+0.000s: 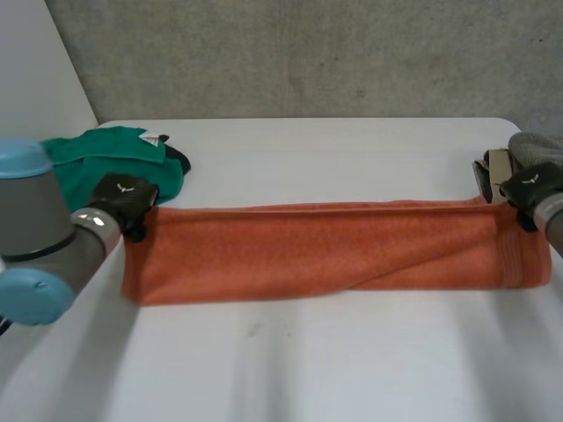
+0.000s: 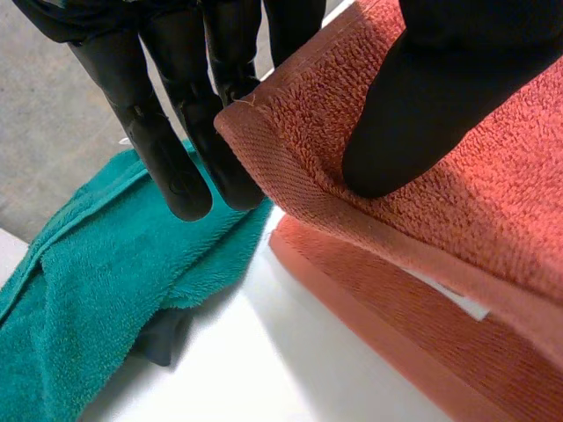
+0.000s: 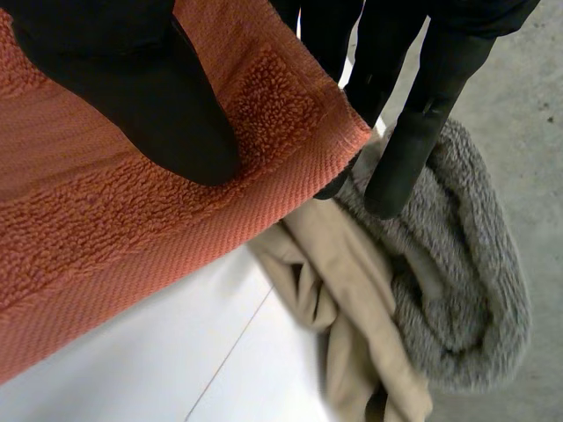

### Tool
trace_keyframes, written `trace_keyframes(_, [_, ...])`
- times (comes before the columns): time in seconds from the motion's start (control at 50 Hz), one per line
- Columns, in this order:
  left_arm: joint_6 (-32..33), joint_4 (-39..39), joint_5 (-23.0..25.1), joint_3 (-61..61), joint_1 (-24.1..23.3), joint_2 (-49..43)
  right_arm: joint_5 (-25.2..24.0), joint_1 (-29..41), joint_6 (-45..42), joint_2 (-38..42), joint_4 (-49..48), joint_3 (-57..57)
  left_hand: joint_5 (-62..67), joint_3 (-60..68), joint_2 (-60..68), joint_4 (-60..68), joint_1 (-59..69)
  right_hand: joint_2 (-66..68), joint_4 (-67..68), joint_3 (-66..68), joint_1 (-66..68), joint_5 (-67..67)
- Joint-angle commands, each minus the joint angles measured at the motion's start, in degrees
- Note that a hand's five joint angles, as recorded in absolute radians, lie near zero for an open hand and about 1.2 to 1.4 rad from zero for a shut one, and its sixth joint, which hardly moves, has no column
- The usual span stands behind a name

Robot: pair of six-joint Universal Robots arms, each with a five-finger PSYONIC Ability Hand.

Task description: Fold the laundry.

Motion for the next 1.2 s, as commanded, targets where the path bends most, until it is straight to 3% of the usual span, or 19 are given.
trace_keyframes(0.02, [0.09, 0.86, -6.57, 9.44, -2.89, -7.46, 2.26, 2.73, 0.34, 8.59, -2.48, -10.40, 13.90, 11.57, 11.31, 11.15, 13.89, 10.71, 9.50, 9.86, 13.78, 11.34])
trace_keyframes(0.08, [0.09, 3.14, -8.16, 12.17, -4.39, -8.61, 2.34, 3.44, 1.75, 8.77, -4.68, -11.03, 13.90, 11.57, 11.31, 11.15, 13.89, 3.33, 2.11, 2.48, 6.40, 3.96])
trace_keyframes(0.1, [0.09, 3.84, -8.51, 12.61, -4.74, -8.78, 2.34, 3.71, 2.88, 8.77, -6.69, -11.29, 13.90, 11.57, 11.31, 11.15, 13.89, -16.85, -18.07, -17.71, -13.79, -16.23])
trace_keyframes(0.12, [0.09, 4.55, -8.77, 12.87, -4.91, -8.79, 2.43, 3.79, 3.33, 8.69, -7.76, -11.21, 13.90, 11.57, 11.31, 11.15, 13.89, -27.21, -28.43, -28.07, -24.15, -26.59])
trace_keyframes(0.14, [0.18, 6.12, -9.38, 13.31, -5.18, -8.79, 2.61, 3.80, 3.94, 8.60, -8.90, -11.21, -6.72, -9.06, -9.32, -9.48, -6.74, -34.65, -35.86, -35.50, -31.58, -34.02])
trace_keyframes(0.18, [0.36, 7.36, -10.26, 13.32, -5.53, -8.79, 3.04, 3.80, 5.52, 8.34, -10.74, -11.21, -32.03, -34.37, -34.63, -34.79, -32.05, -40.23, -41.45, -41.08, -37.16, -39.60])
trace_keyframes(0.2, [0.36, 8.06, -11.31, 13.32, -5.97, -8.61, 3.13, 3.80, 5.97, 8.16, -10.93, -11.21, -53.48, -55.81, -56.08, -56.24, -53.49, -44.93, -46.15, -45.79, -41.87, -44.30])
trace_keyframes(0.26, [0.18, 8.16, -12.81, 13.14, -7.46, -8.52, 3.14, 3.80, 7.37, 6.06, -10.93, -10.42, -56.10, -58.43, -58.69, -58.85, -56.11, -57.51, -58.73, -58.36, -54.45, -56.88])
trace_keyframes(0.46, [0.09, 7.98, -12.99, 5.94, -10.98, -2.47, 0.95, 2.92, 7.99, -5.45, -9.01, 2.48, -56.10, -58.43, -58.69, -58.85, -56.11, -57.51, -58.73, -58.36, -54.45, -56.88])
trace_keyframes(0.52, [0.09, 8.42, -12.55, 1.11, -11.07, 1.05, -2.21, 1.08, 8.08, -7.48, -6.90, 6.45, -56.10, -58.43, -58.69, -58.85, -56.11, -53.07, -54.29, -53.92, -50.01, -52.44])
trace_keyframes(0.62, [-0.34, 9.74, -11.68, -5.66, -10.98, 5.80, -13.01, -5.06, 8.08, -10.47, -2.76, 15.31, -56.10, -58.43, -58.69, -58.85, -56.11, -40.13, -41.35, -40.98, -37.07, -39.50])
trace_keyframes(0.72, [-1.75, 13.07, -9.31, -10.32, -10.81, 8.61, -18.04, -8.24, 7.73, -10.47, -4.25, 19.02, -55.88, -58.21, -58.48, -58.64, -55.90, -39.09, -40.31, -39.95, -36.03, -38.46])
trace_keyframes(0.84, [-3.07, 15.80, -5.79, -11.03, -9.75, 8.88, -18.57, -10.09, 7.38, -8.29, -8.11, 19.91, -53.53, -55.86, -56.13, -56.29, -53.55, -35.74, -36.95, -36.59, -32.67, -35.11])
trace_keyframes(0.96, [-3.33, 15.98, -5.35, -10.94, -7.20, 8.35, -18.57, -10.09, 7.03, -5.64, -11.02, 19.38, -53.36, -55.69, -55.96, -56.12, -53.37, -30.20, -31.41, -31.05, -27.13, -29.57])
trace_keyframes(1.04, [-3.68, 16.07, -5.35, -10.94, -7.03, 7.83, -18.66, -10.18, 6.94, -3.18, -11.72, 18.24, -53.36, -55.69, -55.96, -56.12, -53.37, -18.77, -19.99, -19.63, -15.71, -18.14])
trace_keyframes(1.06, [-3.68, 16.07, -5.35, -10.94, -6.94, 7.83, -18.31, -10.44, 6.68, -2.48, -11.29, 17.37, -53.36, -55.69, -55.96, -56.12, -53.37, 4.24, 3.02, 3.39, 7.31, 4.87])
trace_keyframes(1.08, [-3.77, 16.07, -5.43, -10.85, -6.94, 7.83, -17.88, -10.62, 6.41, -2.39, -11.11, 16.84, -53.36, -55.69, -55.96, -56.12, -53.37, 12.40, 11.19, 11.55, 15.47, 13.03])
trace_keyframes(1.2, [-4.04, 16.07, -5.43, -10.68, -6.94, 7.91, -14.97, -15.97, 5.45, -4.23, -11.28, 18.15, -53.36, -55.69, -55.96, -56.12, -53.37, 12.49, 11.27, 11.64, 15.55, 13.12])
